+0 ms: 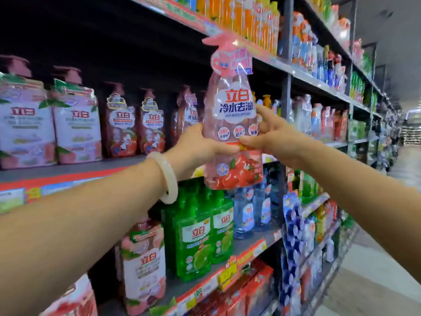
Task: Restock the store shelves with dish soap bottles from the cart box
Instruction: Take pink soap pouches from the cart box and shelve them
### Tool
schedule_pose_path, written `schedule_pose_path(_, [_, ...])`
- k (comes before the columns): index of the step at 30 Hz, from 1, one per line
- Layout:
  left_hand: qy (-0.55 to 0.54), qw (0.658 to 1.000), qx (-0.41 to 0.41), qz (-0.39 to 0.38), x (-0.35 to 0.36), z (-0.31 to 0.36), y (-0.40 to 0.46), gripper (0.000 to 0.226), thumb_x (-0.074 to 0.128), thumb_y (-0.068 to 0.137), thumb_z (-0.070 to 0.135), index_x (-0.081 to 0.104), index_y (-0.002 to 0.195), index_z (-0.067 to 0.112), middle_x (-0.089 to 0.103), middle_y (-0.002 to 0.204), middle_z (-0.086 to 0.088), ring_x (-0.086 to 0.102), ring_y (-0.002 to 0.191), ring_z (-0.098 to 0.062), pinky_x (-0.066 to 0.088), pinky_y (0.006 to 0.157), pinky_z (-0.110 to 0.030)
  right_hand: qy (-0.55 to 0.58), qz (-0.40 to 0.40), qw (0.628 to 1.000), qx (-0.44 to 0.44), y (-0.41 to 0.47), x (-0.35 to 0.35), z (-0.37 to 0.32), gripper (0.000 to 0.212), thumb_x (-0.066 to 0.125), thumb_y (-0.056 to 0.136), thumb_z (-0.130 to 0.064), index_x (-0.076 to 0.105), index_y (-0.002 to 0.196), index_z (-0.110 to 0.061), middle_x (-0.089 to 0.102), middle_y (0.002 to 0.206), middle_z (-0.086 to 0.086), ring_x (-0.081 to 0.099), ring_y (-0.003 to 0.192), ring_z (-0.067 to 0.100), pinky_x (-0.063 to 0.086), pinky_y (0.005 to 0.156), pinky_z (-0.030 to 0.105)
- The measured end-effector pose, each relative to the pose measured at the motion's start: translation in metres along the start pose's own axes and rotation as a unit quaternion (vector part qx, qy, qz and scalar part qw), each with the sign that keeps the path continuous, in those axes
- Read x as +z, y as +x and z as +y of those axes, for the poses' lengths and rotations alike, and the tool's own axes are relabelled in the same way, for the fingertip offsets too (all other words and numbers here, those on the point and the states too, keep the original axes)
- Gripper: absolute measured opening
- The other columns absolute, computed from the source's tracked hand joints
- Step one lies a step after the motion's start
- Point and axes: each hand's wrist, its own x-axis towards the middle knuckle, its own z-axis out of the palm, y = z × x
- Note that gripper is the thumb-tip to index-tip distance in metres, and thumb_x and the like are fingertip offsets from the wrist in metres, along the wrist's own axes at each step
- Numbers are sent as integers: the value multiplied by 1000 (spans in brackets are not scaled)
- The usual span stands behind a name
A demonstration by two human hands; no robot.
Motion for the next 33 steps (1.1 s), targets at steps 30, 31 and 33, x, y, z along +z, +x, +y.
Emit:
schedule_pose_path(30, [441, 896, -9, 48, 12, -122, 309, 61, 81, 67, 40, 61, 123, 23, 67, 118, 1, 63, 107, -17, 49, 98, -36, -54, -47, 997, -12, 312, -85, 234, 48, 62, 90, -23, 43, 134, -18, 61, 124, 2, 60, 105, 16, 53, 79, 28])
schedule_pose_path(31, [435, 899, -11, 57, 15, -124, 312, 59, 81, 68, 38, 61, 122, 24, 67, 119, 2, 62, 108, -16, 48, 98, -34, -79, -32, 996, 0, 315, -85, 236, 44, 60, 91, -26, 45, 131, -14, 61, 122, 2, 61, 103, 17, 51, 76, 26])
schedule_pose_path(33, [410, 907, -30, 94, 19, -129, 320, 56, 80, 71, 32, 61, 123, 23, 66, 119, 2, 61, 107, -15, 47, 96, -29, -115, -17, 993, 17, 324, -85, 241, 43, 57, 91, -31, 48, 127, -10, 61, 121, 5, 60, 106, 21, 52, 86, 33])
